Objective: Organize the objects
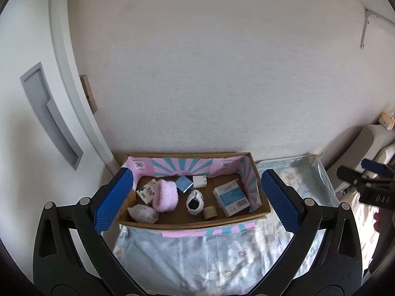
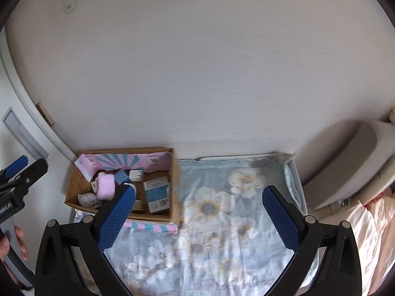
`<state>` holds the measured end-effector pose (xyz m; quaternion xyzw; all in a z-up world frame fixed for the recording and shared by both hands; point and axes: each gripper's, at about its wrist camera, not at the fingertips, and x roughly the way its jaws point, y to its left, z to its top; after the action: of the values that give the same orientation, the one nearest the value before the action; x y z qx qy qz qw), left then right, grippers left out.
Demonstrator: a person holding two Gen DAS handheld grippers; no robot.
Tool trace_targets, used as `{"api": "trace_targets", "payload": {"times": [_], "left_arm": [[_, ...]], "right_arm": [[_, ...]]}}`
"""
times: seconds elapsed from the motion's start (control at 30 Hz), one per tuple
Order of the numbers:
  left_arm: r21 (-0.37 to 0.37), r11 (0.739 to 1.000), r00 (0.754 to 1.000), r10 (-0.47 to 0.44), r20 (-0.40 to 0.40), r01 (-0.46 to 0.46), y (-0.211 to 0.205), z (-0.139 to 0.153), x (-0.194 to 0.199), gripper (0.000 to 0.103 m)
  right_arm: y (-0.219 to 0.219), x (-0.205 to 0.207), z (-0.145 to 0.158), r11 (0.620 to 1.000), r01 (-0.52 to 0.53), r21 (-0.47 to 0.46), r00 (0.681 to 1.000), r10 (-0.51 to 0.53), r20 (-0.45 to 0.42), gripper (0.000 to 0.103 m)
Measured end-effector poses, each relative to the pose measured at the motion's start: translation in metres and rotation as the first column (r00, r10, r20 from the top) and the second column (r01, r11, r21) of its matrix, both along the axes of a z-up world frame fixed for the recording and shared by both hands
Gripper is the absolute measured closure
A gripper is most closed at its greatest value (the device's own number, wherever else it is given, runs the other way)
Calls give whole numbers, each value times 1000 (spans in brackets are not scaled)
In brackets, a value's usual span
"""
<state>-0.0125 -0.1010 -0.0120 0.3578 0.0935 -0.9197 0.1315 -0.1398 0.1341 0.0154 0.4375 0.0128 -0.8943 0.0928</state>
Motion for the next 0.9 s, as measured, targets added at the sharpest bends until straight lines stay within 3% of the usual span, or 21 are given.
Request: {"api": "trace_targets", "payload": {"times": [0.9], "left_arm": [[8, 1000, 1000, 5, 23, -6, 13, -16, -5, 0]], "right_arm": [[8, -2, 0, 999, 30, 16, 999, -29, -41, 0]]}}
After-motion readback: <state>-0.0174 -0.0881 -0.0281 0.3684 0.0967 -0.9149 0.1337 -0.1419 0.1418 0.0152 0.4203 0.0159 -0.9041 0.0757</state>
